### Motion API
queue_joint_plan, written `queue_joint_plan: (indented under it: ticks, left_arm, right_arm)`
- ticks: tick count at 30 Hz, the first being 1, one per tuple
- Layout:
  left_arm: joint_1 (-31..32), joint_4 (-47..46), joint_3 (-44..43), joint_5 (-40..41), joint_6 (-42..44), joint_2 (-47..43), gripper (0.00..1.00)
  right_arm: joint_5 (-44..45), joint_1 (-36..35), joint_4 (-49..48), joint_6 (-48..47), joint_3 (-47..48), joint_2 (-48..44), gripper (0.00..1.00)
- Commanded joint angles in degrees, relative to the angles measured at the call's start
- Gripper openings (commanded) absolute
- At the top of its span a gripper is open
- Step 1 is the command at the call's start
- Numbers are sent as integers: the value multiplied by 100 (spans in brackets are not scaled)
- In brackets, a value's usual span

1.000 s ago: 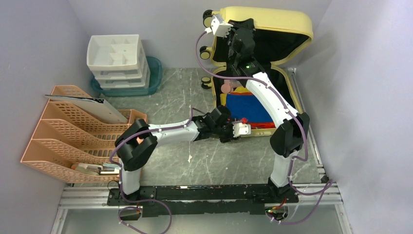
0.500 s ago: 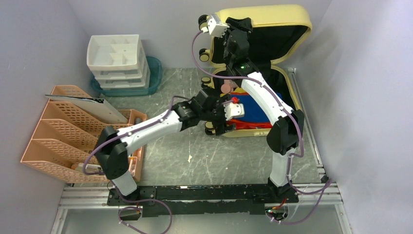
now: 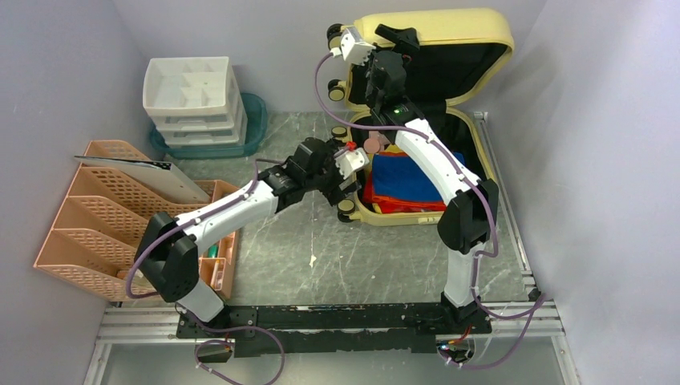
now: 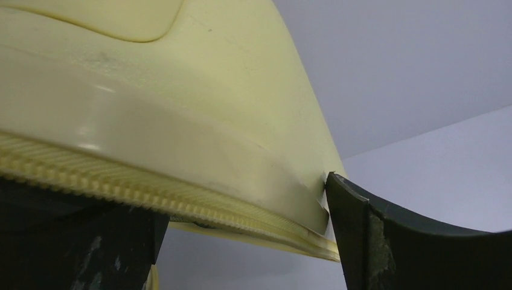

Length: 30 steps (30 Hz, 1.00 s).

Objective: Open, take out, and arrange the luggage
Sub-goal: Open the luggage at the center of the board.

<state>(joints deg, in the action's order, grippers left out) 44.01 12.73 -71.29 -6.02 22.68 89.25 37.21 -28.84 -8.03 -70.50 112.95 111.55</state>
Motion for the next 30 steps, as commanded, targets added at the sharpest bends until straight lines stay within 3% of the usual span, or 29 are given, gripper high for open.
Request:
queue_joint_plan:
  ticks: [1,8,19,30]
  left_arm:
    - [-128,-590,-314,1132,-387,227,96]
    - [-460,-790,-778,1600,-627,679,96]
    - [-1032,-969,-1998,1438,-1084,1354,96]
    - [-1046,-1594,-2860,1919,-1334,1850,94]
  right_arm:
    - [244,35,-218,18,253,-42,99]
    - [400,29,-639,-135,715,152,100]
    - [329,121,-642,42,1122,381,100]
    - [22,457,84,614,1510,866,100]
